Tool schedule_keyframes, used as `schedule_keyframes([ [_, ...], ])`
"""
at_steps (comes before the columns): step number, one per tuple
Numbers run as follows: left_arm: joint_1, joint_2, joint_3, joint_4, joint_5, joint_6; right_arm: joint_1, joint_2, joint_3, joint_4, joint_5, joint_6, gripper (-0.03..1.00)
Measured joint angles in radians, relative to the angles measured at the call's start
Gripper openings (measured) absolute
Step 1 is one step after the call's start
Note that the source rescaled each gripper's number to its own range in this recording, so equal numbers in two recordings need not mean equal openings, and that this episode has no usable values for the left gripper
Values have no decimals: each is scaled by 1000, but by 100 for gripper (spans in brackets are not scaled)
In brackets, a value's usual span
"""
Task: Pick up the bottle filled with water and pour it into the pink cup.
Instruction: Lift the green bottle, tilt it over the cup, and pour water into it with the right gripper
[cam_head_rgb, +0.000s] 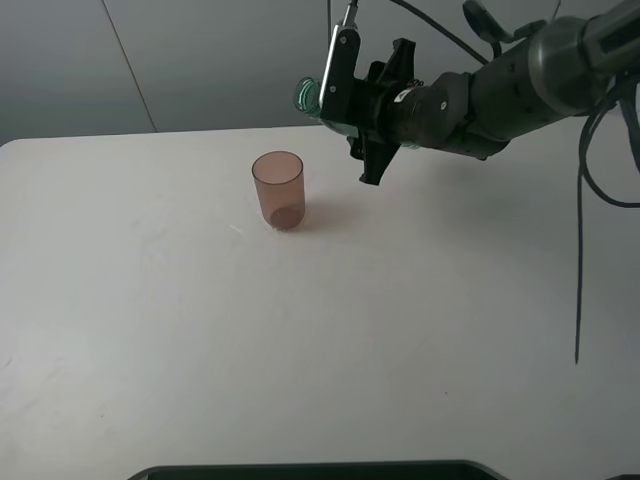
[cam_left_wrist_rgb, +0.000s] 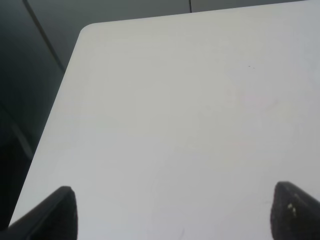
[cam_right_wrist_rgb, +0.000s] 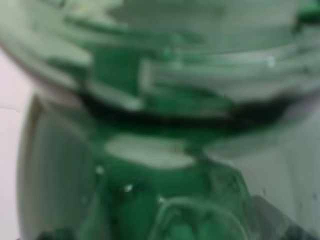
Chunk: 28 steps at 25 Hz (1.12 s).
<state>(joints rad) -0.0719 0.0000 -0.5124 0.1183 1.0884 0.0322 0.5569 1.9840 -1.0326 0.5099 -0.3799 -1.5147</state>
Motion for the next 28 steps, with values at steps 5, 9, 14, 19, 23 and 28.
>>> schedule_keyframes([
  [5, 0, 0, 0, 14, -5, 0, 0, 23, -5, 0, 0, -33, 0],
  [9, 0, 0, 0, 16, -7, -2, 0, 23, -12, -6, 2, -45, 0],
  [14, 0, 0, 0, 16, -7, -2, 4, 23, -22, -22, 0, -80, 0],
  [19, 0, 0, 0, 16, -7, -2, 6, 28, -22, -27, 0, -95, 0],
  [23, 0, 0, 0, 16, -7, -2, 8, 33, -22, -27, 2, -97, 0],
  [28, 0, 0, 0, 16, -7, -4, 10, 33, -22, -29, 2, -98, 0],
])
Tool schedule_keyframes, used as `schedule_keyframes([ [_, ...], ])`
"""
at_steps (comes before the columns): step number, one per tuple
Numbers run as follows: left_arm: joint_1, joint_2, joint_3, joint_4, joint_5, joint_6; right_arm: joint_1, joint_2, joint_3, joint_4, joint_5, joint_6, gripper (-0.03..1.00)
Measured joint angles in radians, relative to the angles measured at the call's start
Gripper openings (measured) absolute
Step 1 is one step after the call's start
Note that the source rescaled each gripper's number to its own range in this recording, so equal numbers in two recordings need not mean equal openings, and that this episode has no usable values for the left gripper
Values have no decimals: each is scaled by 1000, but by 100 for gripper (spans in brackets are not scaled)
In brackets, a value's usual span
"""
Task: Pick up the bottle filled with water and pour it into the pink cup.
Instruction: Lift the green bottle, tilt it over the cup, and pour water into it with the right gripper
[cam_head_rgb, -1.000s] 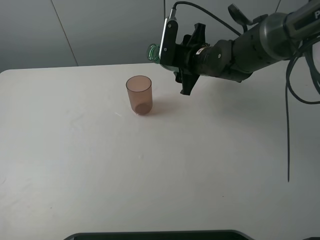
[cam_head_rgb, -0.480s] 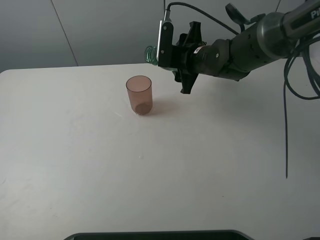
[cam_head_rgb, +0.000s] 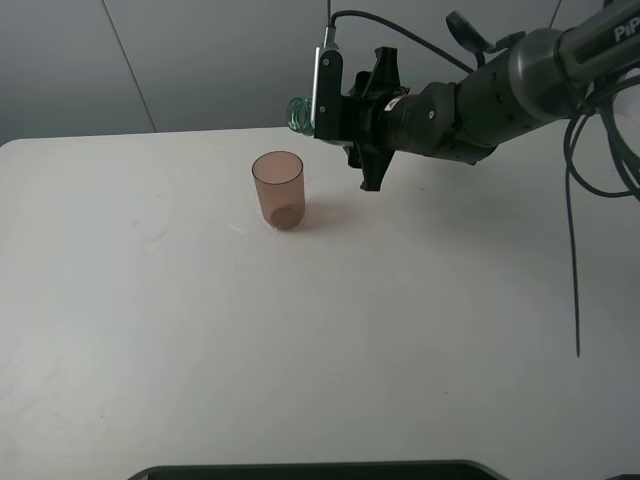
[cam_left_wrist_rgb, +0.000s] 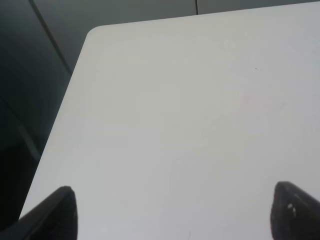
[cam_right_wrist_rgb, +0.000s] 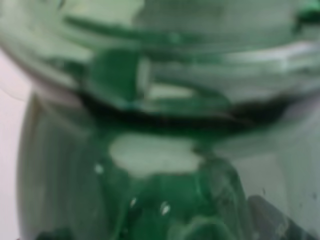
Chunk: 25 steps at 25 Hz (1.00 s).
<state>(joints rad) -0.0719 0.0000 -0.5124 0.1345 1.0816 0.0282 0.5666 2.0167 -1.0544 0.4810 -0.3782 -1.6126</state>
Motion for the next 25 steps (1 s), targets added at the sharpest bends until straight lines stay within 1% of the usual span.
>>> schedule_keyframes([
  [7, 0, 0, 0, 0, 0, 0, 0, 0, -27, 0, 4, -1, 0],
  [11, 0, 0, 0, 0, 0, 0, 0, 4, -27, 0, 13, -25, 0],
  [19, 0, 0, 0, 8, 0, -9, 0, 69, -82, 0, 25, -42, 0],
  [25, 0, 0, 0, 17, 0, -17, 0, 83, -99, 0, 17, -110, 0],
])
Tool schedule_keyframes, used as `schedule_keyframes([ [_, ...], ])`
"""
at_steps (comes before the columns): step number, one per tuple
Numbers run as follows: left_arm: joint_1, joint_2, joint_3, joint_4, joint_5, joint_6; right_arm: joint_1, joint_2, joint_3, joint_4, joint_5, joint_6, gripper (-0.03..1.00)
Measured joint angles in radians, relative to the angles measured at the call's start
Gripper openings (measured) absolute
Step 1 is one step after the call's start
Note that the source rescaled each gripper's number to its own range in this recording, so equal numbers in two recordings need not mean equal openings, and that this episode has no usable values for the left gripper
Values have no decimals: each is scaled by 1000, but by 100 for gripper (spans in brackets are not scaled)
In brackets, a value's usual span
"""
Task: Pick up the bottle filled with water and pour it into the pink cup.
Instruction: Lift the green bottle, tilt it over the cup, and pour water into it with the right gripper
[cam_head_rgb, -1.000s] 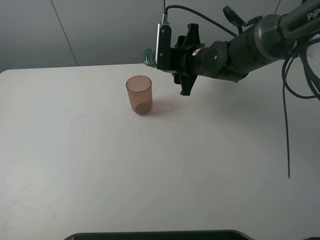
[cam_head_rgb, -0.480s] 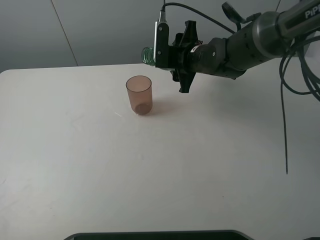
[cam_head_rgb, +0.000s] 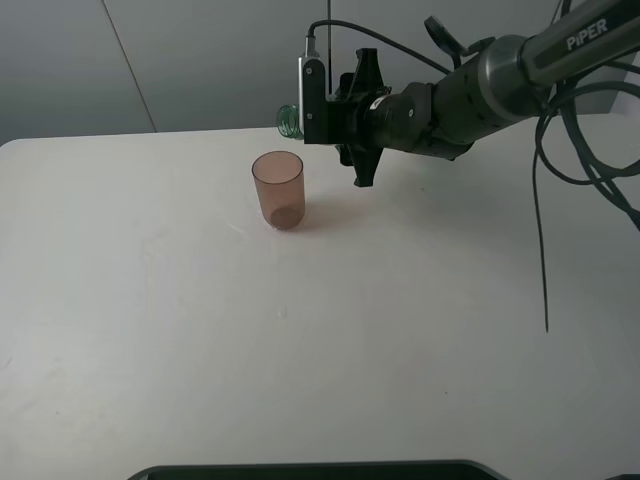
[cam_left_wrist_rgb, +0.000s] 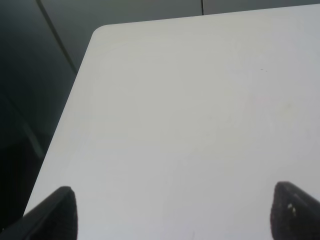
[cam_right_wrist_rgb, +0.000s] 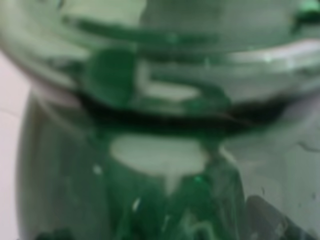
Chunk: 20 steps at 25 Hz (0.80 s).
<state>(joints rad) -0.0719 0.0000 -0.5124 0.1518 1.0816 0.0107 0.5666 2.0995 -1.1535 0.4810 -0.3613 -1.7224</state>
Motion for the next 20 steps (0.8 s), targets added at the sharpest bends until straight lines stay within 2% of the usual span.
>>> schedule_keyframes([
  [9, 0, 0, 0, 11, 0, -18, 0, 8, 0, 0, -59, -85, 0],
  [20, 0, 0, 0, 17, 0, -26, 0, 8, 0, 0, -88, -128, 0],
])
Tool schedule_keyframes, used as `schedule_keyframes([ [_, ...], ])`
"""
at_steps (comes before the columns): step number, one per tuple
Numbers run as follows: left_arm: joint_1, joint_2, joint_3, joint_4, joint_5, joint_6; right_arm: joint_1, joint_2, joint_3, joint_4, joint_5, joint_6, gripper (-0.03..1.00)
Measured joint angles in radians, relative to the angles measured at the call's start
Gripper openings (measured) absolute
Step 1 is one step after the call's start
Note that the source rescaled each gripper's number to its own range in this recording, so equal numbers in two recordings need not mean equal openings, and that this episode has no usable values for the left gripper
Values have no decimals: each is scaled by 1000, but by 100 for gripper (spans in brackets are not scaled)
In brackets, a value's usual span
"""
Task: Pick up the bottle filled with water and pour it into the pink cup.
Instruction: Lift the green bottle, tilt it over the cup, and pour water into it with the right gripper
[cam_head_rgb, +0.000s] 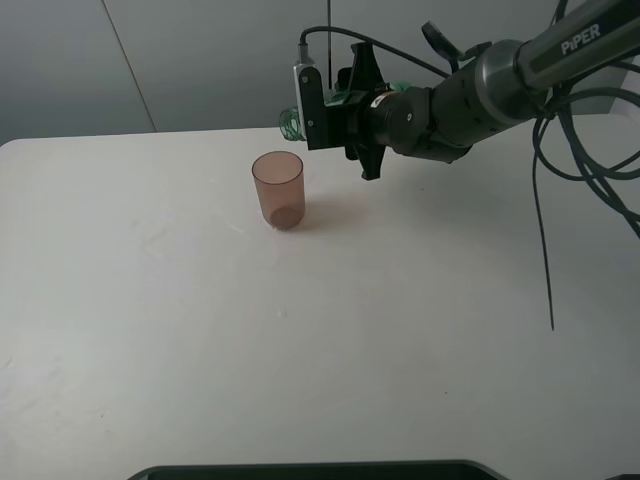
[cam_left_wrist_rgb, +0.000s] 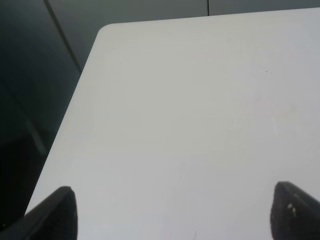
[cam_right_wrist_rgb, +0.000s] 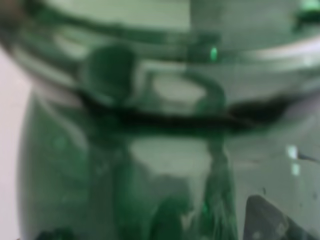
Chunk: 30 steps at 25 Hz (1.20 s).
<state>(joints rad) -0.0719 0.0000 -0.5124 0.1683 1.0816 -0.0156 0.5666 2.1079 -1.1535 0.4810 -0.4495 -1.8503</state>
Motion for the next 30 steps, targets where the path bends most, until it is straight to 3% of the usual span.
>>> schedule_keyframes([
  [30, 0, 0, 0, 0, 0, 0, 0, 0, 0, 0, -25, -99, 0],
])
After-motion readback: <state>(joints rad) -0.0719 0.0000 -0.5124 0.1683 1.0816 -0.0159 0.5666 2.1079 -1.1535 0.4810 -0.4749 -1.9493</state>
